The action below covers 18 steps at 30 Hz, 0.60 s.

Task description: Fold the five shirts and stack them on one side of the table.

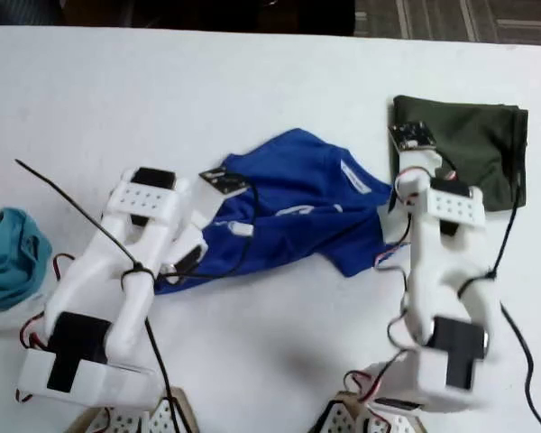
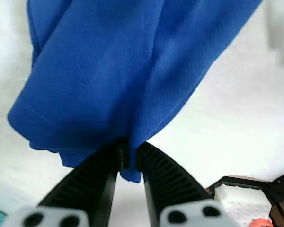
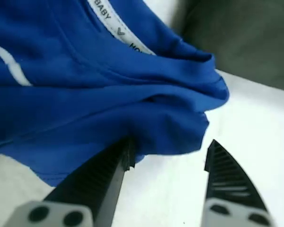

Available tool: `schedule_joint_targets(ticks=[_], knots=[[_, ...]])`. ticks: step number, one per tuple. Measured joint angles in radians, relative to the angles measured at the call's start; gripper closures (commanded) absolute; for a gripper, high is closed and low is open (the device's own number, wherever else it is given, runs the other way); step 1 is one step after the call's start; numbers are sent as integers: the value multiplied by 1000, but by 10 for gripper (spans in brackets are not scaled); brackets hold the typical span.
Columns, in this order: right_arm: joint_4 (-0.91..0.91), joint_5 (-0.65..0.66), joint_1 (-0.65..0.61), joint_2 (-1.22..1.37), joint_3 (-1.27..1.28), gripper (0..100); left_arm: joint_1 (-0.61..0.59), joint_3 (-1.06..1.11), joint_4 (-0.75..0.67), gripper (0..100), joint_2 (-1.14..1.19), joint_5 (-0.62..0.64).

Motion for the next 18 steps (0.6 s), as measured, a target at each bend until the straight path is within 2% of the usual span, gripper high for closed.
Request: schedule_joint_targets(ticks=[8, 14, 16, 18], knots=[[249, 21, 58, 199, -292, 755, 0, 0, -14, 972, 0, 0], [275, 41, 58, 334, -354, 758, 0, 0, -35, 972, 0, 0], [275, 55, 46, 374, -376, 806, -2, 0, -35, 972, 0, 0], [275, 89, 28, 391, -396, 909, -2, 0, -35, 972, 0, 0]])
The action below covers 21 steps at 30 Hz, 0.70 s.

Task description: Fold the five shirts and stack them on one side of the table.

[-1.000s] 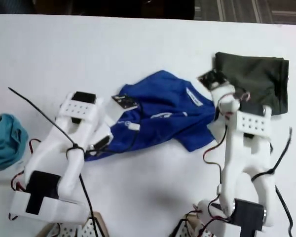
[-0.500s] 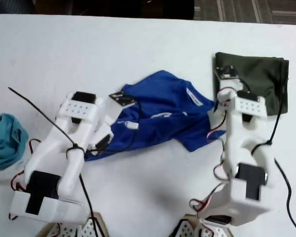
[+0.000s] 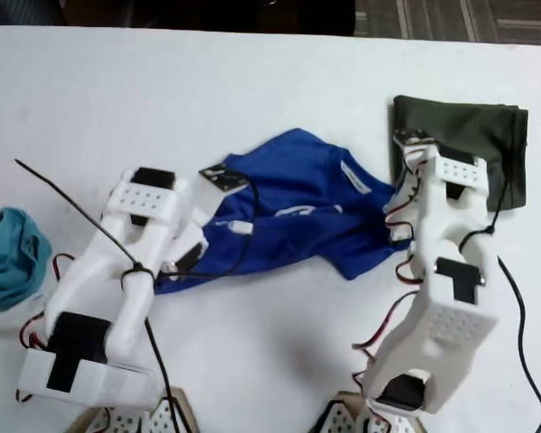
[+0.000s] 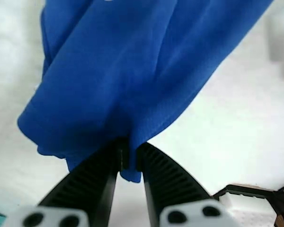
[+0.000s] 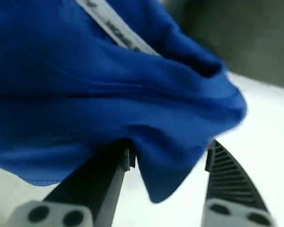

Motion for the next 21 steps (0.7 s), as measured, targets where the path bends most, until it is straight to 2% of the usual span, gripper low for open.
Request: schedule_joint_targets(ticks=[1, 2, 3, 7, 13, 21], knots=[[0, 12, -6, 2, -9, 971, 0, 0, 0, 972, 0, 0], [2, 20, -11, 2, -21, 991, 2, 0, 0, 972, 0, 0], [2, 26, -14, 2, -35, 964, 2, 0, 0, 972, 0, 0], [35, 31, 0, -40, -51, 978, 2, 0, 5, 972, 0, 0], [115, 40, 86, -315, -51, 980, 2, -34, 20, 972, 0, 0], [310, 40, 110, -588, -51, 980, 2, -238, 192, 972, 2, 9]])
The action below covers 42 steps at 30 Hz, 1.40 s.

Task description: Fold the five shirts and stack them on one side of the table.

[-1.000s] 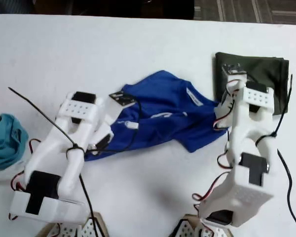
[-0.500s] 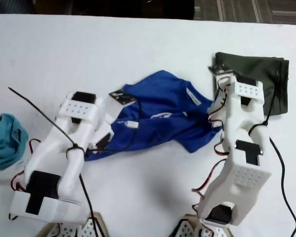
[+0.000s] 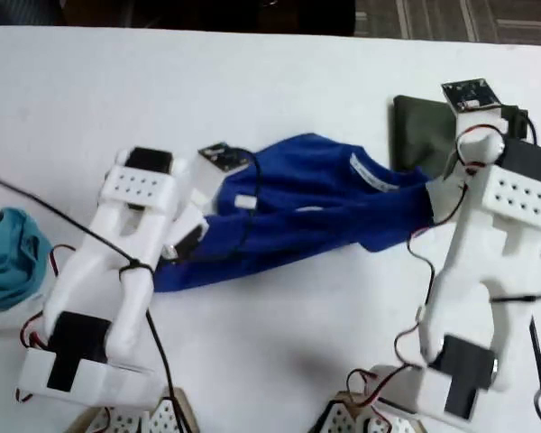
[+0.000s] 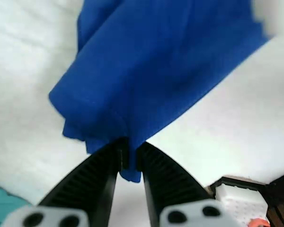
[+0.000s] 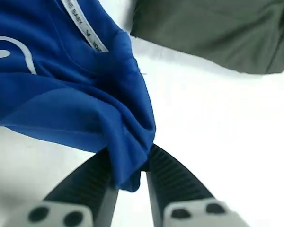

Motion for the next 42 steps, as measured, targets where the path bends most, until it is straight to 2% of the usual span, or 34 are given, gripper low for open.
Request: schedule_joint_targets(ticks=[4, 8, 13, 15, 17, 21, 27, 32, 37, 42], knots=[[28, 0, -32, -58, 38, 980, 0, -106, 103, 972, 0, 0], [18, 14, -86, -68, 224, 979, 0, -114, 137, 972, 0, 32], [-203, 117, -103, -68, 539, 965, 0, -18, 110, 972, 0, 46], [-270, 161, -101, -68, 629, 903, 0, 15, 86, 972, 0, 46], [-261, 196, -101, -68, 666, 848, 0, 41, 64, 972, 0, 46], [-196, 249, -87, -130, 666, 861, -2, 66, 31, 972, 0, 46], [-229, 229, -15, -354, 641, 861, -2, 68, 26, 972, 0, 46], [-359, 164, -98, -382, 729, 861, 0, 68, -6, 972, 0, 46], [-534, 100, -256, -261, 793, 861, 8, 68, -21, 972, 0, 46], [-637, 75, -288, -26, 738, 861, 6, 68, -20, 972, 0, 46]])
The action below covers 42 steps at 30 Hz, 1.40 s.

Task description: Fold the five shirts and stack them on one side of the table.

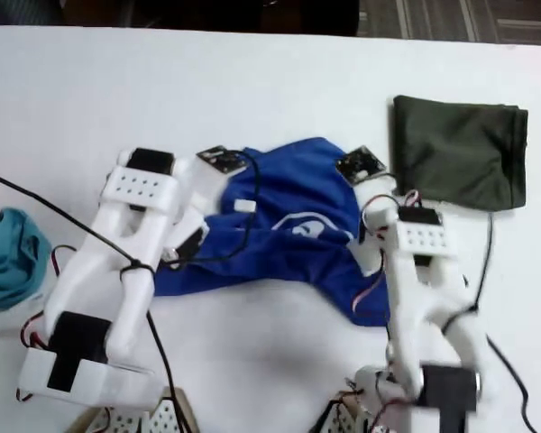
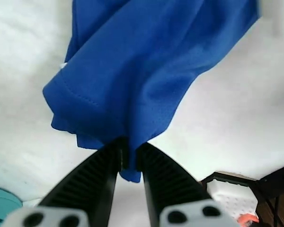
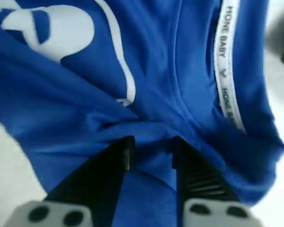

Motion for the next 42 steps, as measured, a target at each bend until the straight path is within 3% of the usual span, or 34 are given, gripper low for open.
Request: schedule_joint_targets(ticks=[5, 18, 28, 33, 42], knots=[[52, -2, -2, 295, -244, 861, 0, 0, 3, 972, 0, 0], [296, -118, -9, 914, -1171, 861, 3, 0, 3, 972, 0, -3], [735, -143, -3, 977, -1758, 816, 3, 0, 3, 972, 0, 9], [761, -160, 40, 887, -1700, 817, 3, 0, 3, 972, 0, 9], [752, -160, 61, 534, -1051, 818, 3, 0, 3, 972, 0, 9]])
